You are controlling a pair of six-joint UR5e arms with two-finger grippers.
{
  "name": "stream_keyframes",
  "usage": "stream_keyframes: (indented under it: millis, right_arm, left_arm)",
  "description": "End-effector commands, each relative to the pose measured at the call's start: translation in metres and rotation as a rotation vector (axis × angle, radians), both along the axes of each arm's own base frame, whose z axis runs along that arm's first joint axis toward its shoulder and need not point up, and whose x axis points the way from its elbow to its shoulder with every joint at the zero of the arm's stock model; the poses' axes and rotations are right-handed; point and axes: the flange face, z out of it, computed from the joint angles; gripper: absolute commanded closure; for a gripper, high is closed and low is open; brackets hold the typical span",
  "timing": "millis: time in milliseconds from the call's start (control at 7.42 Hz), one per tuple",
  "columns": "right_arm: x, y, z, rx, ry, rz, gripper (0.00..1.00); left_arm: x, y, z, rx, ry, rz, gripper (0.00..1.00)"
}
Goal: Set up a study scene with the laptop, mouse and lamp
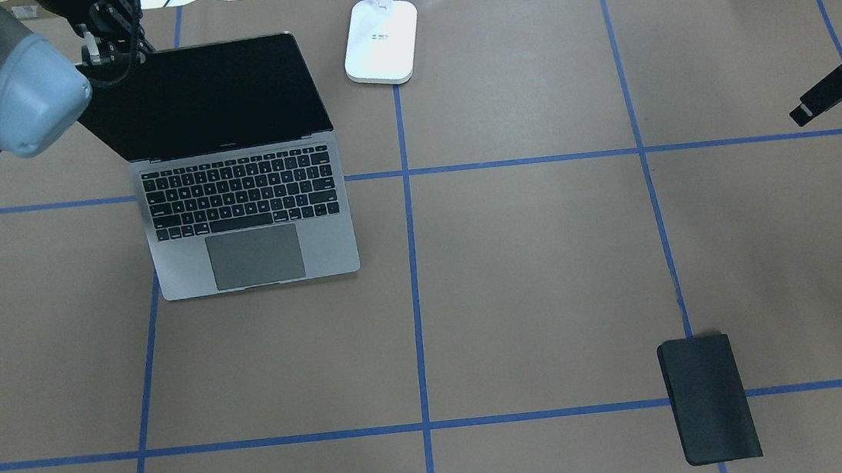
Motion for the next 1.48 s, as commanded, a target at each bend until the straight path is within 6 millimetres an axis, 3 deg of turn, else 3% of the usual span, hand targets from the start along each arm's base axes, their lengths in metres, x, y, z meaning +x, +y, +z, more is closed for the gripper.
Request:
stream_keyframes:
  millis: [0, 404, 674, 943, 1347]
  right_arm:
    - [0.001, 0.0, -0.001, 0.002, -0.001, 0.003, 0.0]
    - [0.003, -0.001, 0.0, -0.001, 0.001, 0.006, 0.0]
    - [0.002, -0.003, 0.003, -0.007, 0.001, 0.005, 0.0]
    - [0.003, -0.009, -0.006, 0.005, -0.004, 0.011, 0.0]
    - [0.003, -0.014, -0.01, 0.008, -0.015, 0.012, 0.0]
  left_arm:
    - [0.024, 0.006, 0.001, 0.036, -0.022, 0.015, 0.88]
    - [0.045, 0.015, -0.004, 0.076, 0.0, 0.032, 0.88]
    - [0.045, 0.012, 0.004, 0.074, -0.02, 0.021, 0.88]
    - [0.052, -0.001, 0.014, 0.094, -0.025, 0.009, 0.88]
    - [0.079, -0.027, 0.046, 0.106, -0.017, 0.019, 0.88]
